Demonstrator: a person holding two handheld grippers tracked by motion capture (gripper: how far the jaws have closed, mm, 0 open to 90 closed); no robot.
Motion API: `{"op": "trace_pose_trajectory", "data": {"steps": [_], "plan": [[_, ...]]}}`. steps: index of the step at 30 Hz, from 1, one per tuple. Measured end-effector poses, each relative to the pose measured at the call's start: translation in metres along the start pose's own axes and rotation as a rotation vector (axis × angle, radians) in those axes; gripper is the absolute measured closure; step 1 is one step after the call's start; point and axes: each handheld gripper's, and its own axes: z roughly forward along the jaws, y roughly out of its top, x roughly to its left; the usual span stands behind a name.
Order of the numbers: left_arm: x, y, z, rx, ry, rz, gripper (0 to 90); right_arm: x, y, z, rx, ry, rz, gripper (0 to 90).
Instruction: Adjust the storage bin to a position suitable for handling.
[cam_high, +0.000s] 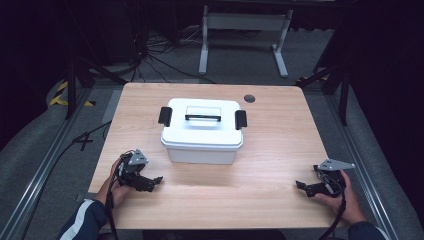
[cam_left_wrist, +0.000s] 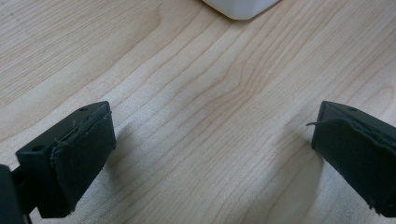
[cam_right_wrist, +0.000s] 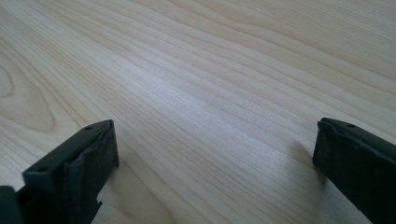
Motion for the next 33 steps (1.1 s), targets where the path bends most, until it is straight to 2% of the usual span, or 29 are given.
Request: {"op": "trace_pose_trajectory", "data": {"steps": [6, 9, 11, 16, 20, 23, 24, 25, 26, 28, 33], "plan": [[-0.001, -0.001, 0.000, 0.000, 0.001, -0.005, 0.3, 0.000, 0.000, 0.000, 0.000, 0.000, 0.000, 0.4], [0.000, -0.001, -0.001, -0.001, -0.011, 0.005, 0.1, 0.000, 0.000, 0.000, 0.000, 0.000, 0.000, 0.4], [0.001, -0.001, -0.002, 0.005, -0.031, 0.027, 0.1, 0.000, 0.000, 0.000, 0.001, -0.001, 0.002, 0.3], [0.002, -0.001, -0.001, 0.004, -0.032, 0.029, 0.1, 0.000, 0.001, 0.000, 0.010, -0.001, -0.007, 0.4], [0.001, -0.001, -0.001, -0.001, -0.030, 0.028, 0.1, 0.000, 0.005, -0.002, 0.040, 0.010, -0.017, 6.4], [0.002, -0.001, -0.001, 0.004, -0.033, 0.029, 0.1, 0.001, 0.009, -0.004, 0.041, 0.019, -0.041, 17.0], [0.001, -0.001, -0.001, -0.001, -0.030, 0.028, 0.1, 0.002, 0.010, -0.004, 0.047, 0.013, -0.056, 17.2], [0.002, -0.001, -0.001, 0.005, -0.033, 0.029, 0.1, 0.004, 0.014, -0.006, 0.047, 0.023, -0.077, 22.0], [0.002, -0.001, -0.001, 0.005, -0.033, 0.029, 0.1, 0.004, 0.014, -0.006, 0.047, 0.023, -0.077, 22.0], [0.002, -0.001, -0.001, 0.004, -0.032, 0.029, 0.1, 0.004, 0.018, -0.009, 0.031, 0.052, -0.094, 26.7], [0.001, -0.001, -0.002, 0.005, -0.032, 0.027, 0.2, 0.009, 0.035, -0.016, 0.031, 0.044, -0.144, 30.4]]}}
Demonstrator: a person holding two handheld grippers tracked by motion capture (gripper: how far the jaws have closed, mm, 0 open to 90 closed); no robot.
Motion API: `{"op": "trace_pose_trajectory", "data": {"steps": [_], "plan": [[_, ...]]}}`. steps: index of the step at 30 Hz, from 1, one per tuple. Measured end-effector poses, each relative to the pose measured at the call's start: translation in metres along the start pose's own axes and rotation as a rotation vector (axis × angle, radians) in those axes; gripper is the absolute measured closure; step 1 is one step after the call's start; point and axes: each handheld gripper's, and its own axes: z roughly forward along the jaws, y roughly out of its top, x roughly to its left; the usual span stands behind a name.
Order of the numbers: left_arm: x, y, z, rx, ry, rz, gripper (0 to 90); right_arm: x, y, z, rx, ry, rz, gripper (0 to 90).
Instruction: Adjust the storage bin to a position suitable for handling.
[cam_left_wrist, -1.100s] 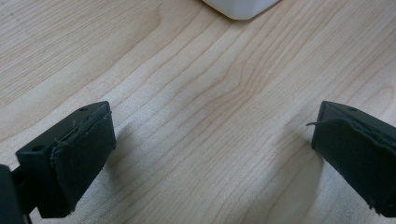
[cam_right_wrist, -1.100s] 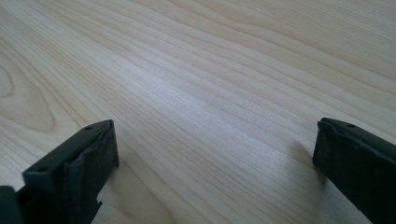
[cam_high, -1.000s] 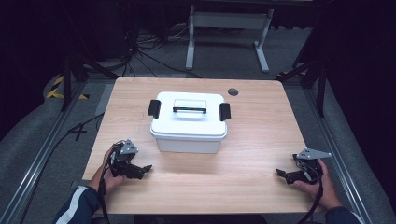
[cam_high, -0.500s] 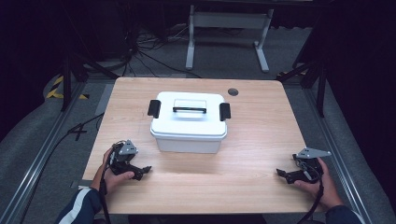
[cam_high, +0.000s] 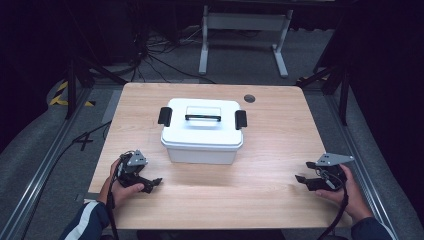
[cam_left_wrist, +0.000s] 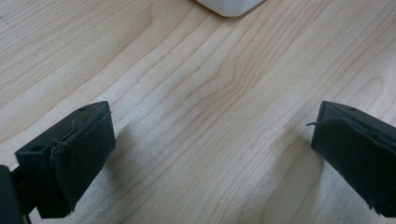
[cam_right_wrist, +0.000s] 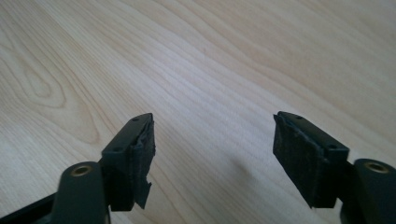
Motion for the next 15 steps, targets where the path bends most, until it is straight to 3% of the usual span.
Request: {"op": "trace_pose_trajectory", "data": {"steps": [15], "plan": [[0.000, 0.000, 0.000, -0.002, -0.002, 0.001, 0.2, 0.001, 0.078, -0.023, -0.041, -0.002, -0.152, 37.8]]}}
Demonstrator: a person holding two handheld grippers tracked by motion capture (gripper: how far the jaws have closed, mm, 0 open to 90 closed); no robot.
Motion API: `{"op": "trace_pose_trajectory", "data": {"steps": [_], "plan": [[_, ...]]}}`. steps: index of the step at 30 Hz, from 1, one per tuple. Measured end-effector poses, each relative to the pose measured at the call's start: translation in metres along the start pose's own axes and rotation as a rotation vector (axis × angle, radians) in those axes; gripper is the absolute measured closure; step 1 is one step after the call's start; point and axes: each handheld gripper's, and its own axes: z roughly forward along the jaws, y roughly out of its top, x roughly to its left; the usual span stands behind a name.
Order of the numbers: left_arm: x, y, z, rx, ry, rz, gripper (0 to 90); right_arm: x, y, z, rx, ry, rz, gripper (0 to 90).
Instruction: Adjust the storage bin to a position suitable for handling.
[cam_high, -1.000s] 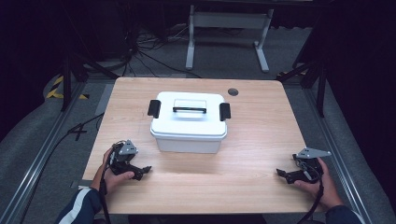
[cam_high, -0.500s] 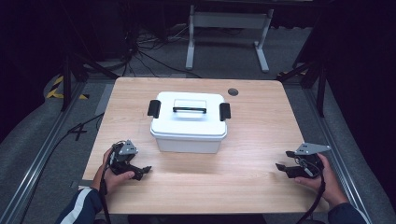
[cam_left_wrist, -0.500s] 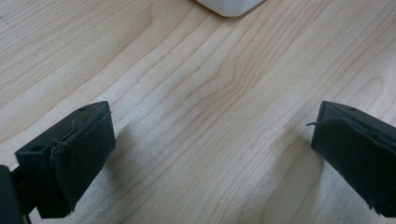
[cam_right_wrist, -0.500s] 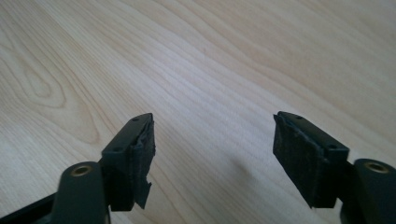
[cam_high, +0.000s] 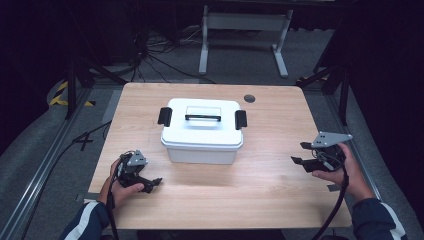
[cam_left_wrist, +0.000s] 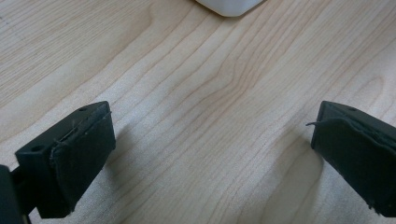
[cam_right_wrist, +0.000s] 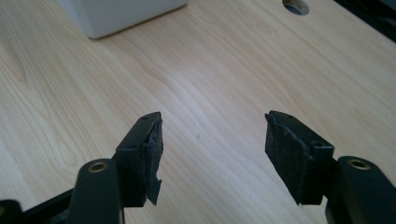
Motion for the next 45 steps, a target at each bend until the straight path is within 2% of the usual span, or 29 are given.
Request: {"op": "trace_pose_trajectory", "data": {"steps": [5, 15, 25, 31, 37, 45], "plan": [[0.000, 0.000, 0.000, 0.001, 0.001, 0.001, 0.2, -0.001, 0.024, -0.002, -0.012, 0.002, -0.045, 39.1], [0.000, 0.000, 0.000, 0.001, 0.001, 0.001, 0.2, 0.004, 0.067, 0.000, 0.008, 0.022, -0.122, 39.0], [0.000, 0.000, 0.000, 0.000, -0.001, 0.001, 0.2, 0.006, 0.099, 0.004, 0.004, 0.038, -0.166, 39.3], [0.000, 0.000, 0.000, 0.000, 0.000, 0.001, 0.2, 0.010, 0.120, 0.006, 0.004, 0.043, -0.208, 40.3], [0.000, 0.000, 0.000, 0.000, 0.000, 0.001, 0.2, 0.018, 0.145, 0.015, 0.011, 0.074, -0.250, 41.2], [0.000, 0.000, 0.000, 0.000, 0.000, 0.001, 0.2, 0.028, 0.172, 0.028, 0.009, 0.084, -0.300, 43.3]]}}
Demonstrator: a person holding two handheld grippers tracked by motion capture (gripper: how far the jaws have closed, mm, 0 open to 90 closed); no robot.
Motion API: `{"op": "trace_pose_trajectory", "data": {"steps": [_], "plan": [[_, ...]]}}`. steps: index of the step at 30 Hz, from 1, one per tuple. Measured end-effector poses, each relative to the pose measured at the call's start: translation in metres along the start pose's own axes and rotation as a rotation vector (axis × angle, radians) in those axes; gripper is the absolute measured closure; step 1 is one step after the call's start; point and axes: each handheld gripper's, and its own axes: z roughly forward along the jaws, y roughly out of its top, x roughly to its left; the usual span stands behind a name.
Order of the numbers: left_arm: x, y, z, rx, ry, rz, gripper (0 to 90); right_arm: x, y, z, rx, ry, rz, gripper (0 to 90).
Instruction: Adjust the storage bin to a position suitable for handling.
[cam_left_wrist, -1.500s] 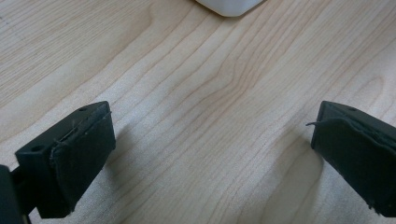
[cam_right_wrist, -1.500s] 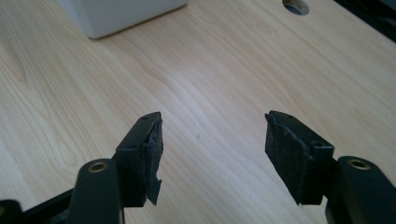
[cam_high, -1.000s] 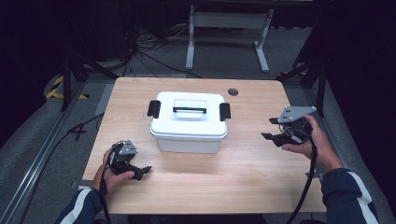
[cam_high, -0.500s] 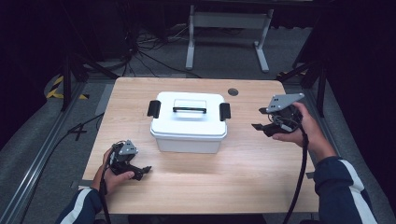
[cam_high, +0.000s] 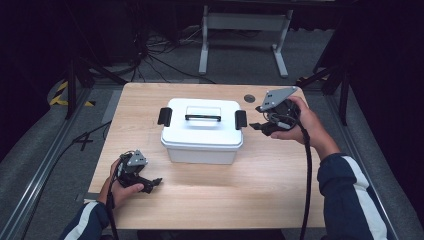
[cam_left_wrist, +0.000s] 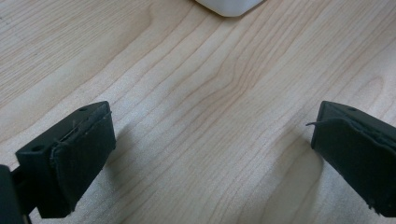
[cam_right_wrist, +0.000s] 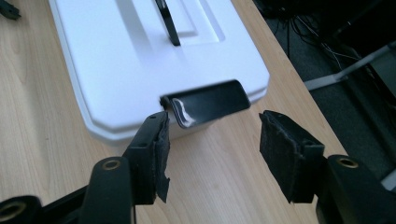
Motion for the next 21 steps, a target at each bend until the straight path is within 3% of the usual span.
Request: {"op": "trace_pose_trajectory", "data": {"steps": [13, 18, 21], "plan": [[0.000, 0.000, 0.000, 0.001, -0.001, 0.001, 0.2, 0.002, 0.039, 0.025, 0.029, 0.038, -0.069, 46.7], [0.000, 0.000, 0.000, -0.004, 0.001, 0.000, 0.2, 0.004, 0.057, 0.042, 0.074, 0.067, -0.117, 49.3], [0.000, 0.000, 0.000, -0.001, 0.003, 0.004, 0.2, 0.004, 0.064, 0.052, 0.120, 0.073, -0.123, 50.5]]}}
